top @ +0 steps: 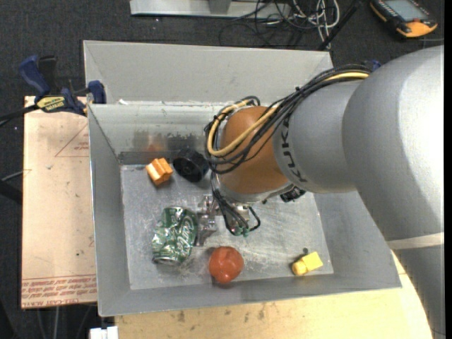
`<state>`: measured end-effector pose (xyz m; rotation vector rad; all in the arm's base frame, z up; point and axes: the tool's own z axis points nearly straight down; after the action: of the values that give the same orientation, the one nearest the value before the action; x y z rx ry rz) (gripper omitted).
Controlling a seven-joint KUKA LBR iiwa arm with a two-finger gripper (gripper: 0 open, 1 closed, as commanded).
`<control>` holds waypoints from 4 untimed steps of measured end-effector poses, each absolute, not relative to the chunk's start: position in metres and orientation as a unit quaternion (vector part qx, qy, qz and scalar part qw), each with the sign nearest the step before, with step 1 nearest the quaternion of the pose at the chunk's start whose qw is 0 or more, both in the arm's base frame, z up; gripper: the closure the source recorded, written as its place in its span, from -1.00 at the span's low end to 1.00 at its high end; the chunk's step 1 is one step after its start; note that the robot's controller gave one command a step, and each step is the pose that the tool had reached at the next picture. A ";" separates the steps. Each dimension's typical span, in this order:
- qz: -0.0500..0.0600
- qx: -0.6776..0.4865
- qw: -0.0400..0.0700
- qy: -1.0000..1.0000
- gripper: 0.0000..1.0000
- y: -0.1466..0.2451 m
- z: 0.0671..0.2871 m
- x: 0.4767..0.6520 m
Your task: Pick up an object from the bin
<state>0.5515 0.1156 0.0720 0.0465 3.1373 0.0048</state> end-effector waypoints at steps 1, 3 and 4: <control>0.000 0.012 -0.003 1.000 1.00 0.109 0.117 0.551; 0.000 -0.013 0.000 1.000 1.00 0.121 0.231 0.557; 0.000 -0.036 -0.002 0.999 -1.00 0.127 0.137 0.566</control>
Offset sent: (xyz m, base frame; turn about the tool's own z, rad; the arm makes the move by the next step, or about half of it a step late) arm -0.0067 -0.0087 0.1553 0.0378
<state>0.5656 0.1266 0.1369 -0.1139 3.1438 0.0010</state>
